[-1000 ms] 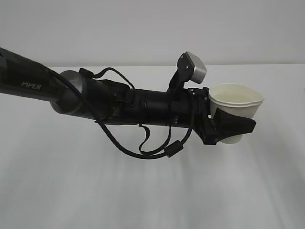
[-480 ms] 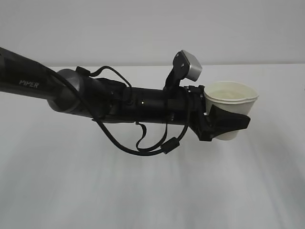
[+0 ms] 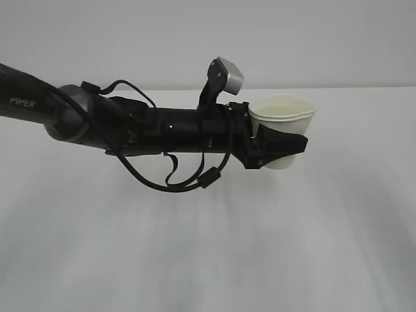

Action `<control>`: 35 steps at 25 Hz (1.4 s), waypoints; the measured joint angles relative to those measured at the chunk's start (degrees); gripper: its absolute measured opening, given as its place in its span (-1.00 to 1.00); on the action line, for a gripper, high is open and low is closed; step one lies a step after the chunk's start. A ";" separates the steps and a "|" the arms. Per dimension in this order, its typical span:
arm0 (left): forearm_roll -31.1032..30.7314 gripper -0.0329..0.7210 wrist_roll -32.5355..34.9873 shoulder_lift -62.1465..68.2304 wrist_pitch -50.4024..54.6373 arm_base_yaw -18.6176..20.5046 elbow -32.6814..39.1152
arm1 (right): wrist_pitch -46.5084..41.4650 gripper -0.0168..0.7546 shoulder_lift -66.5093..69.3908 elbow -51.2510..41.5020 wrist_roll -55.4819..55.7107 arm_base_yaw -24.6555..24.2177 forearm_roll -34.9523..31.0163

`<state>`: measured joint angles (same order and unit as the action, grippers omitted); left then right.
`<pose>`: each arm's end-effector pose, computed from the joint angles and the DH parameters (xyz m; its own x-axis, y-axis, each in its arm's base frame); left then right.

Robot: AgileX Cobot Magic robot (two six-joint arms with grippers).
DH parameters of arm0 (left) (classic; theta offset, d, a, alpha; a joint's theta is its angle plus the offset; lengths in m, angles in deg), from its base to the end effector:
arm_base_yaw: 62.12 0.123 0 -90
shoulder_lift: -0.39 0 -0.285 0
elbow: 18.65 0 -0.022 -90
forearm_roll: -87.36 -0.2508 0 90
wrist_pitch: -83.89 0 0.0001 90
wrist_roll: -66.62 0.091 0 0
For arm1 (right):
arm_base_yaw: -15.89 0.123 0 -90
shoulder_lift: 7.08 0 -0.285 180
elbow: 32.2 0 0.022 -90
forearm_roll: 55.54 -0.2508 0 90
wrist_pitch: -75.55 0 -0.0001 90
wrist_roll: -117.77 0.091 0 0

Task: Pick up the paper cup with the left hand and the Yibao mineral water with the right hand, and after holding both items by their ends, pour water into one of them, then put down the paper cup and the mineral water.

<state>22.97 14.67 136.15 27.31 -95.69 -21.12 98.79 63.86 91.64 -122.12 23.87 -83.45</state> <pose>0.3461 -0.3119 0.1553 -0.1965 0.0893 -0.9764 0.9726 0.1437 -0.1826 0.2064 0.0120 0.2334 -0.2527 -0.5895 -0.7673 -0.1229 0.8061 -0.5788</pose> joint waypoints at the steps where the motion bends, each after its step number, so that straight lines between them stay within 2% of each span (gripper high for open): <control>1: 0.00 0.32 0.00 0.00 -0.24 0.59 0.00 | 0.00 0.20 0.00 0.00 0.00 0.00 0.00; 12: -5.30 0.31 0.00 0.00 -1.43 5.64 0.00 | 0.10 0.20 0.00 0.00 0.11 0.00 0.00; 35: -8.49 0.30 0.00 0.00 -2.30 14.49 0.00 | 0.10 0.20 0.00 0.00 0.11 0.09 0.43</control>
<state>14.48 14.67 136.15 25.01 -81.20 -21.12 98.89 63.86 91.64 -122.00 23.95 -83.02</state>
